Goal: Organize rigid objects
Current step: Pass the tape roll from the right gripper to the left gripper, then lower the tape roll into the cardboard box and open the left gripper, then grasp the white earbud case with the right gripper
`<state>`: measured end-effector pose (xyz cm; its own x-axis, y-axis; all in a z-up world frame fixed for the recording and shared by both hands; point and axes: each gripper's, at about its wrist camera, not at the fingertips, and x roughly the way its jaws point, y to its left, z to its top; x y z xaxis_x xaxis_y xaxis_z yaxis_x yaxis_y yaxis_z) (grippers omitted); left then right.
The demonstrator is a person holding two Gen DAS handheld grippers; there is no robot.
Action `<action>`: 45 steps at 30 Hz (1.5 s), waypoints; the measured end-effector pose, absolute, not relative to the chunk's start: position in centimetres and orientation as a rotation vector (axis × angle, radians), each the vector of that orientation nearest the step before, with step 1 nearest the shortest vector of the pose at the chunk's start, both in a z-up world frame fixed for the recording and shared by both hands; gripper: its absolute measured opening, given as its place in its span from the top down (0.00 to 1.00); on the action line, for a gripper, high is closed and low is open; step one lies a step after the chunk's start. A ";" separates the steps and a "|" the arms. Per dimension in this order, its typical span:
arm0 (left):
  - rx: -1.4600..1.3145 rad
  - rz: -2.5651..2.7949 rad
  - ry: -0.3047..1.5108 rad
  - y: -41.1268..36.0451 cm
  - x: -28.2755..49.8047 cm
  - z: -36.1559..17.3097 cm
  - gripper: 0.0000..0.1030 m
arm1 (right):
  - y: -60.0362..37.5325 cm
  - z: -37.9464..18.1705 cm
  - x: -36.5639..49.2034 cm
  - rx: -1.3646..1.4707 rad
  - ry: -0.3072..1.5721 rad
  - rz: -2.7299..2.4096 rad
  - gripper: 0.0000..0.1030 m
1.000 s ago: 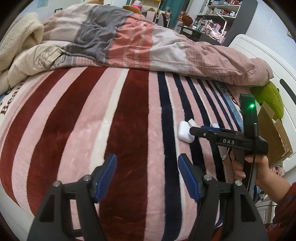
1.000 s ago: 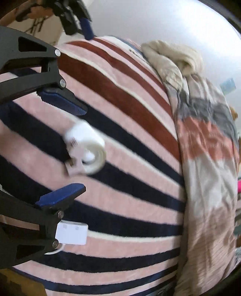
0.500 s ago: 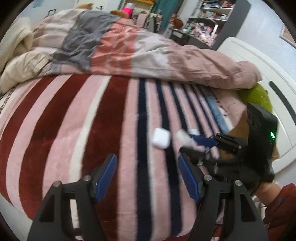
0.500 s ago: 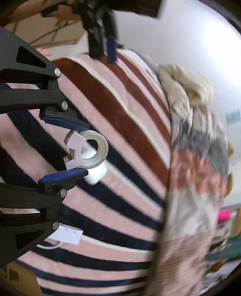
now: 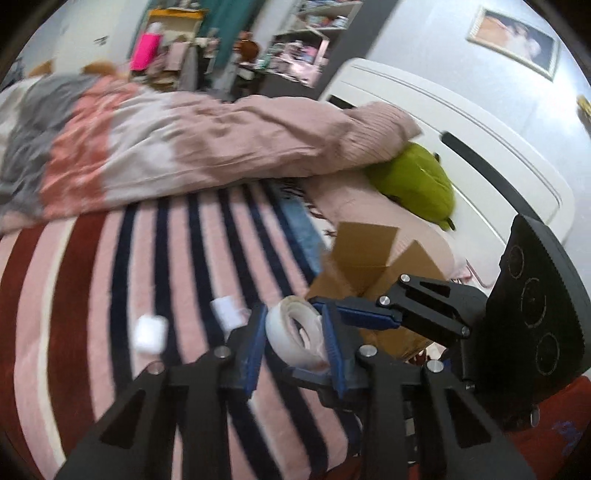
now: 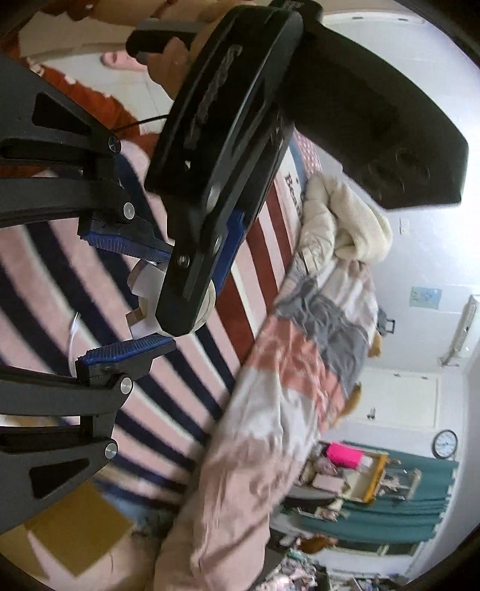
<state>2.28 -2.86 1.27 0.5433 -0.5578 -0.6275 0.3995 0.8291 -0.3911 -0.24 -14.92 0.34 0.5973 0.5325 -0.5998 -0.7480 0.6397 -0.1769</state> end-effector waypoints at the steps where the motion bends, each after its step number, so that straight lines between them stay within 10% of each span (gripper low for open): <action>1: -0.205 -0.581 0.819 -3.8 2.7 1.5 0.81 | -15.8 0.6 -0.1 -0.440 0.533 0.756 0.64; 18: -0.028 -0.735 0.984 -18.4 8.3 -0.5 0.83 | -28.6 1.0 3.6 -0.370 0.746 0.530 0.64; 23: 0.011 -0.707 0.988 -18.8 8.3 -0.7 0.50 | -29.8 0.0 4.7 -0.308 0.843 0.529 0.63; 45: -0.160 -0.253 0.836 4.6 1.1 -0.9 0.47 | -14.7 -0.1 2.5 -0.278 0.845 0.916 0.62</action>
